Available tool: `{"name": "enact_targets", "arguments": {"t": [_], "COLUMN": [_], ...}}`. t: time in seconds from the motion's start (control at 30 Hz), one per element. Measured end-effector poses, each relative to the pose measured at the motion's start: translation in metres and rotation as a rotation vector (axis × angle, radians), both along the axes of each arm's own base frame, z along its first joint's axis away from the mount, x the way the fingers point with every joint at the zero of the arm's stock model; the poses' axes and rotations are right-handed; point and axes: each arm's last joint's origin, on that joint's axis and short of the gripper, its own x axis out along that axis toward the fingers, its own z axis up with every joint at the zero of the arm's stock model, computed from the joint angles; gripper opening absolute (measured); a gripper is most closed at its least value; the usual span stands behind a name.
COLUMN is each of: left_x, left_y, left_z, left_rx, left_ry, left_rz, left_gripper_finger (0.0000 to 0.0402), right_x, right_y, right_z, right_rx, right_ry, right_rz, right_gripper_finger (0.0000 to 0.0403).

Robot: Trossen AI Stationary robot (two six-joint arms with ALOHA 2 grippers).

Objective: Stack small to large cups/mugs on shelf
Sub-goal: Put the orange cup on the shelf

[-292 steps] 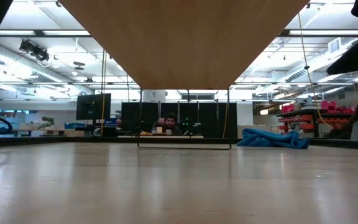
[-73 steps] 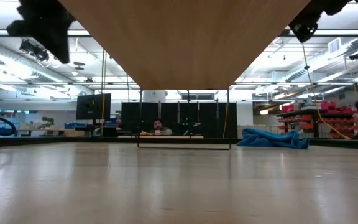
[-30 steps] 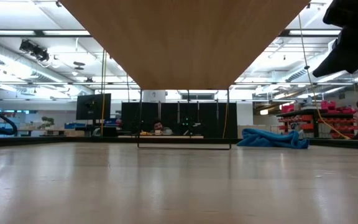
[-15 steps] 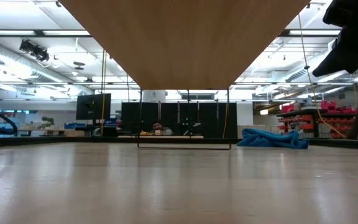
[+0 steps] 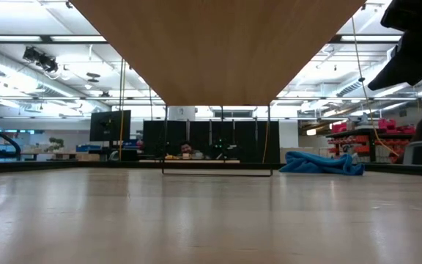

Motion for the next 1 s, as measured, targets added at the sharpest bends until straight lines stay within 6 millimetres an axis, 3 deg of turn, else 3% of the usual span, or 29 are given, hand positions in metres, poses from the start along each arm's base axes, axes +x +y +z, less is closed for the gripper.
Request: {"name": "enact_targets", "arguments": {"t": [0.13,0.53,0.8,1.0], "left_x": [0.000,-0.002,-0.005,-0.005], "left_y": [-0.005,0.001,0.004,0.005], "left_z": [-0.019,-0.039,-0.053,-0.052], "left_rx": [-0.036,0.067,0.111,0.105], "left_ry": [0.139,0.169,0.193,0.188], "left_rz": [-0.016,0.030,0.075,0.075], "left_gripper_finger": [0.0028,0.0024,0.0063,0.0101], "right_x": [0.000,0.000,0.000,0.000], "right_y": [0.000,0.001,0.001,0.001], "right_z": [0.000,-0.001,-0.001,-0.001], "right_rx": [-0.001,0.031,0.036,0.044], "right_ry": [0.001,0.007,0.011,0.017], "right_rz": [0.000,0.000,0.004,0.011], "right_gripper_finger": [0.0014,0.0014,0.0014,0.0014]}}
